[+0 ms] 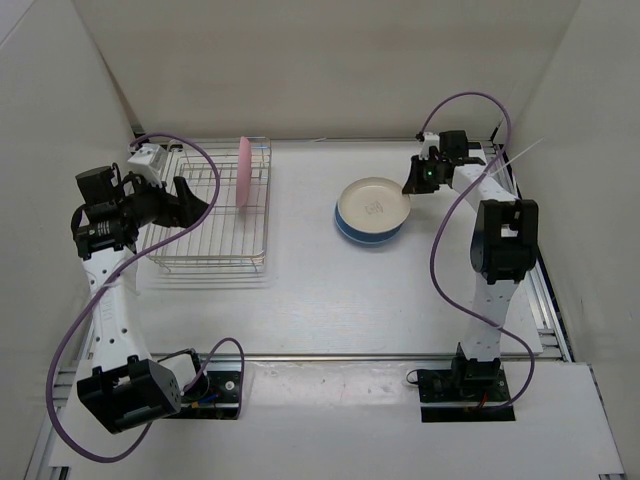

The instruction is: Unload the plates from the dish rack

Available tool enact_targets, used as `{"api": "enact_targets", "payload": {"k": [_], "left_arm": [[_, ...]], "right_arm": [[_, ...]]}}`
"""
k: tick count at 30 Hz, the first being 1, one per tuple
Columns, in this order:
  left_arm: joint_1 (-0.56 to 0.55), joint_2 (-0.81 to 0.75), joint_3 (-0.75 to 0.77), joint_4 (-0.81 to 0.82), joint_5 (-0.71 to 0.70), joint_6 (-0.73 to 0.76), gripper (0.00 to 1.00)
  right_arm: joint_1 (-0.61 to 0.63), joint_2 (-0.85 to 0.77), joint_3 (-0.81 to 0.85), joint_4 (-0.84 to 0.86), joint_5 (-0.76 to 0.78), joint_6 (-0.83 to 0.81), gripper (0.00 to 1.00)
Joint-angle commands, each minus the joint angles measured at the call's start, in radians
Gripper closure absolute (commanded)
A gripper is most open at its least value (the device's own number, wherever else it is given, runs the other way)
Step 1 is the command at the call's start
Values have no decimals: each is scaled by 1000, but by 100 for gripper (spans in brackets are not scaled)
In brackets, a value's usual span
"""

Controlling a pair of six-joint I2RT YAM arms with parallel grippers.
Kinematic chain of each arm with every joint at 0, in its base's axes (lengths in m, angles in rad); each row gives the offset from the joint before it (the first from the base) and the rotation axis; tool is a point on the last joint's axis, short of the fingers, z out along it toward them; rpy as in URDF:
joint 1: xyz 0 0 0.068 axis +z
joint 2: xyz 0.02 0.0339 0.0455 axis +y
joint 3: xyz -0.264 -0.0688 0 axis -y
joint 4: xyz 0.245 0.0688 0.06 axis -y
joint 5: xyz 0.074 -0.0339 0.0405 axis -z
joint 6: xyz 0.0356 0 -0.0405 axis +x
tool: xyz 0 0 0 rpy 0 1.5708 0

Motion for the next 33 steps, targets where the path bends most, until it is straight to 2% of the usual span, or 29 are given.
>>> {"api": "enact_targets", "payload": {"k": [1,12,16,22,25,29,31,33], "left_arm": [[7,-9,-12,11,37,20,0],[36,-18,-12,2,65,29,0],[36,-9,-12,-7,65,38,0],[36,-18,-12,-7,74,38,0],[36,-18,-23,-7,83,51,0],[36,-18,-32,-7,94,51,0],[36,-18,-32,-18,94,51,0],[36,-28,-32,-18,103,51,0]], "right_arm": [[7,21,71,14,-16,4,100],[25,50,93,-6,2,4,100],[25,50,70,-15,2,-17,92],[25,50,80,-15,2,-17,88],[25,59,80,-24,2,-17,73],[25,59,80,-24,-7,-17,70],[25,59,80,-24,-7,-17,57],[25,59,80,-24,-7,-17,55]]}}
